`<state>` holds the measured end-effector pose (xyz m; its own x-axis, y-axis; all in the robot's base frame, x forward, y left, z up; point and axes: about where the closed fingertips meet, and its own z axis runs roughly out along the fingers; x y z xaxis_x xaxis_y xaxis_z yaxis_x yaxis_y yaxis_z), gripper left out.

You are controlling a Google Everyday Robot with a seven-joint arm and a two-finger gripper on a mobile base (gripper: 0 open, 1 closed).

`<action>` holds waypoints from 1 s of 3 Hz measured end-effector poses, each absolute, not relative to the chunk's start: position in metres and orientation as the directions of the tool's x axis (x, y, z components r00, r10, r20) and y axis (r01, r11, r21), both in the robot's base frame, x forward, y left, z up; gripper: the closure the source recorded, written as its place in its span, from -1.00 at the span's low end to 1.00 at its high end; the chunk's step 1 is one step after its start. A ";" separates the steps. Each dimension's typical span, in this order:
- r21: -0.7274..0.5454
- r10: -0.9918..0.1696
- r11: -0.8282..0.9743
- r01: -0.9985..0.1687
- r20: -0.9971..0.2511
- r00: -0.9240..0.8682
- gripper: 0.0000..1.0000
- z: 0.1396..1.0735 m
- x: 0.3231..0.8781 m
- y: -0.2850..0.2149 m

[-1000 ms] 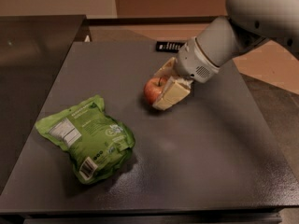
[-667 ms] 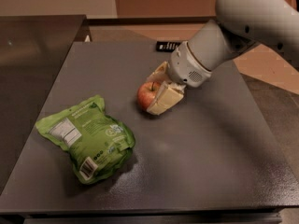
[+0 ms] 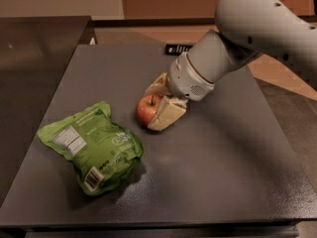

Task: Move apple near green rice chip bag

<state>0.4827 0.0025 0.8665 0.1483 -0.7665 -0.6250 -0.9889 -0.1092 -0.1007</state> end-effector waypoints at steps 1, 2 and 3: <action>-0.100 -0.770 -0.116 -0.988 -0.620 0.153 0.15 0.858 0.478 0.003; -0.094 -0.768 -0.121 -0.988 -0.622 0.153 -0.30 0.853 0.473 0.002; -0.090 -0.764 -0.121 -0.989 -0.628 0.150 -0.76 0.849 0.470 0.001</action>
Offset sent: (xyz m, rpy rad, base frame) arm -0.0135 -0.0041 -0.0223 0.0016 0.0165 0.0119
